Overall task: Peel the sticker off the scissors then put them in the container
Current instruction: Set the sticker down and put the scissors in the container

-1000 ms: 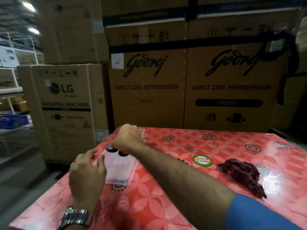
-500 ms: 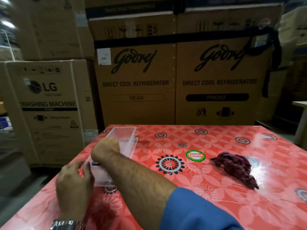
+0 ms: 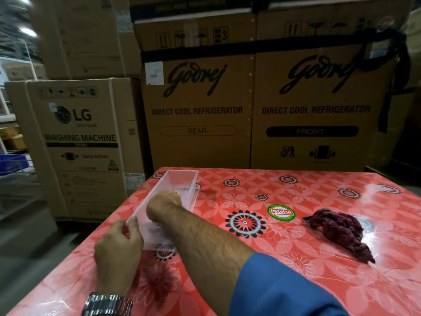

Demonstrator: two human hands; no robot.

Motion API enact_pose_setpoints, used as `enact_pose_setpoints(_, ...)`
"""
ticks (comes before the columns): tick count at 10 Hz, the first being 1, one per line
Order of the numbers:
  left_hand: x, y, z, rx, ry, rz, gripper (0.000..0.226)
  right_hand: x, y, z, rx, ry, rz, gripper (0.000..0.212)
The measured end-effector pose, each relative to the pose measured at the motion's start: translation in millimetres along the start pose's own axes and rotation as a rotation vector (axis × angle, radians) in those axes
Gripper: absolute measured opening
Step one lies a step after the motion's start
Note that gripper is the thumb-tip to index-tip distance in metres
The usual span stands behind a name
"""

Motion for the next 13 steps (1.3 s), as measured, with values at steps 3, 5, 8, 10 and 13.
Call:
enact_pose_setpoints(3,-3.9,2.2,-1.1,-0.024,0.024,-0.026,0.034,-24.4,-5.3,4.9,0.005,-0.319,0.110,0.015)
enact_pose_setpoints(5,-8.5,0.0,-3.6,-0.128,0.036,-0.019,0.033,-28.8,-62.4,-3.2,0.239,-0.213,0.216,0.024)
enact_pose_setpoints(8,-5.1,-5.9,-11.5,-0.155,0.210,0.139,0.019,-3.0,-77.1,-5.3,0.317,-0.003,0.733,0.025)
enact_pose_setpoints(10,-5.7,-5.7,-10.2,-0.146,0.235,0.189,0.018,6.4,-69.9,-5.4,0.241,-0.139,0.727,0.015)
enact_pose_setpoints(13,0.6,6.3,-5.0,-0.112,0.213,0.218,0.017,-18.2,-98.6,-24.3,0.213,-0.294,0.709,0.015)
Point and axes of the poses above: each hand's wrist, its own z-axis towards the middle knuckle, its own x-axis out of the palm, y = z × x, the point moved 2 cm from there along z, towards the middle knuckle, and after that the axes turned 3 degrees about y, right-handed, at the moved point
